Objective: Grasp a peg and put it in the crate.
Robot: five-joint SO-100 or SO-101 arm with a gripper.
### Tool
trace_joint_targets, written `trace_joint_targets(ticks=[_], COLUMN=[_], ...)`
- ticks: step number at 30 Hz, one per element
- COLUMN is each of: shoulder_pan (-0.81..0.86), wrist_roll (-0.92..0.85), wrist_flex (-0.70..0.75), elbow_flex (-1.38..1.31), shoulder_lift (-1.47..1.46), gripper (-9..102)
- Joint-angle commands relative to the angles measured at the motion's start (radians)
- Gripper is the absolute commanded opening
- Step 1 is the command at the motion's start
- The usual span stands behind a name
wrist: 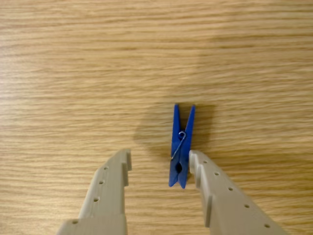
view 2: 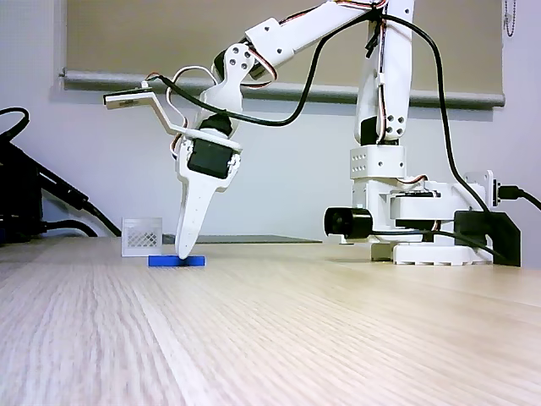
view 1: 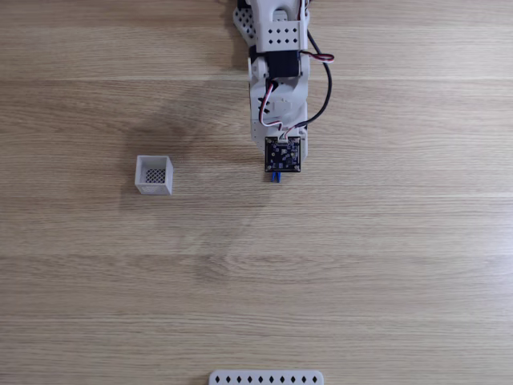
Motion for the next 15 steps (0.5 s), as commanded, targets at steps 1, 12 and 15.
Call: trace_joint_targets(ticks=[1,12,15], shoulder_pan=[-0.008,0.006,0.006], wrist_roll=[0.008,0.014,0.014], wrist_flex=[-0.015,-0.015,-0.02], elbow_flex=[0.005,0.038,0.038], shoulder_lift=[0.029,0.1,0.176], gripper=[15,0,-1])
